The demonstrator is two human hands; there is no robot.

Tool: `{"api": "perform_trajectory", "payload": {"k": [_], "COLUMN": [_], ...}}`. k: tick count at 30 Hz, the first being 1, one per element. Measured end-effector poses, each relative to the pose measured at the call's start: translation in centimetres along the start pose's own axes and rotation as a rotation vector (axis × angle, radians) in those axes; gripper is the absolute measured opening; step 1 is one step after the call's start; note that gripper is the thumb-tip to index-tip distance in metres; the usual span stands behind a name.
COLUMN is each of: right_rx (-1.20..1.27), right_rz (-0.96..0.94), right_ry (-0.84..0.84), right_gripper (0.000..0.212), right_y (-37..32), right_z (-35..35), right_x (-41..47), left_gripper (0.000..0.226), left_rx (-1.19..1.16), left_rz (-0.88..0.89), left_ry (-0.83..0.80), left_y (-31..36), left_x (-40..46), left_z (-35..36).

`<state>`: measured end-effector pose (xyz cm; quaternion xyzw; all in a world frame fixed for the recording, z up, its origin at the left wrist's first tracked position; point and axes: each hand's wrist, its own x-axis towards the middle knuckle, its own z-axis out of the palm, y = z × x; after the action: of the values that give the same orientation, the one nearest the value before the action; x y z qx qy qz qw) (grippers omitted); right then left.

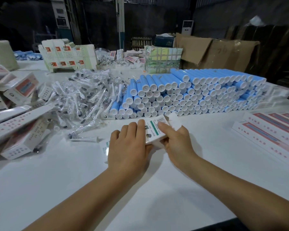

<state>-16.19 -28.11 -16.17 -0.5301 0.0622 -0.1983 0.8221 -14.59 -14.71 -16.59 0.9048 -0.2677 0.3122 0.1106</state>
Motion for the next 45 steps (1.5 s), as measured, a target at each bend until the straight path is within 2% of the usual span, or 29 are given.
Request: {"api": "perform_trajectory", "payload": {"k": [3,4,7,9,11,13,15,18,21,35,39,42,45], "right_rx": [-0.629,-0.731,-0.937,-0.914,-0.631,-0.27,-0.164,-0.194,-0.197,-0.283,-0.283,-0.313,-0.388], "right_rz": [-0.323,-0.406,-0.504,-0.468,-0.258,-0.004,0.083,0.041,0.017,-0.043,-0.069,-0.061,-0.065], "right_ry": [0.013,-0.011,-0.043,-0.039,-0.074,-0.079,-0.083,-0.1,-0.1,-0.078,-0.066,-0.105,-0.112], "right_gripper": [0.013,0.017,0.048,0.041,0.03,0.039,0.04,0.028,0.025,0.037,0.035,0.053,0.044], "right_y": [0.0,0.0,0.0,-0.1,-0.4,-0.6,-0.7,-0.6,-0.5,-0.5,0.0,0.3,0.7], "right_z": [-0.2,-0.3,-0.7,-0.8,-0.8,-0.9,-1.2,-1.2,-1.3,-1.5,-1.6,-1.6,-1.4], "right_x": [-0.7,-0.9,-0.8,-0.9,-0.9,-0.5,0.0,-0.1,-0.2,-0.4,-0.5,-0.4,-0.4], "left_gripper": [0.067,0.066,0.066,0.067,0.068,0.069,0.07,0.07,0.069,0.073,0.075,0.074,0.073], "left_rx": [-0.005,-0.004,0.003,0.004,0.012,0.026,0.034,0.037,0.026,0.05,0.087,0.109,0.126], "left_rz": [0.023,0.026,0.031,0.043,0.049,0.053,0.055,0.068,0.071,0.1,0.127,0.125,0.109], "left_ry": [0.04,0.05,0.062,0.056,0.036,0.019,0.004,0.022,0.054,0.031,0.031,0.023,0.007], "left_y": [0.1,0.1,0.0,-0.2,-0.3,-0.4,-0.6,-0.8,-1.0,-1.0,-1.0,-1.1,-1.3], "left_x": [-0.2,-0.2,-0.3,-0.3,-0.2,-0.2,-0.3,-0.4,-0.5,-0.8,-0.8,-0.7,-0.7], "left_z": [0.0,0.0,-0.2,-0.2,-0.1,0.1,0.1,0.1,0.2,0.1,0.1,0.1,-0.1]}}
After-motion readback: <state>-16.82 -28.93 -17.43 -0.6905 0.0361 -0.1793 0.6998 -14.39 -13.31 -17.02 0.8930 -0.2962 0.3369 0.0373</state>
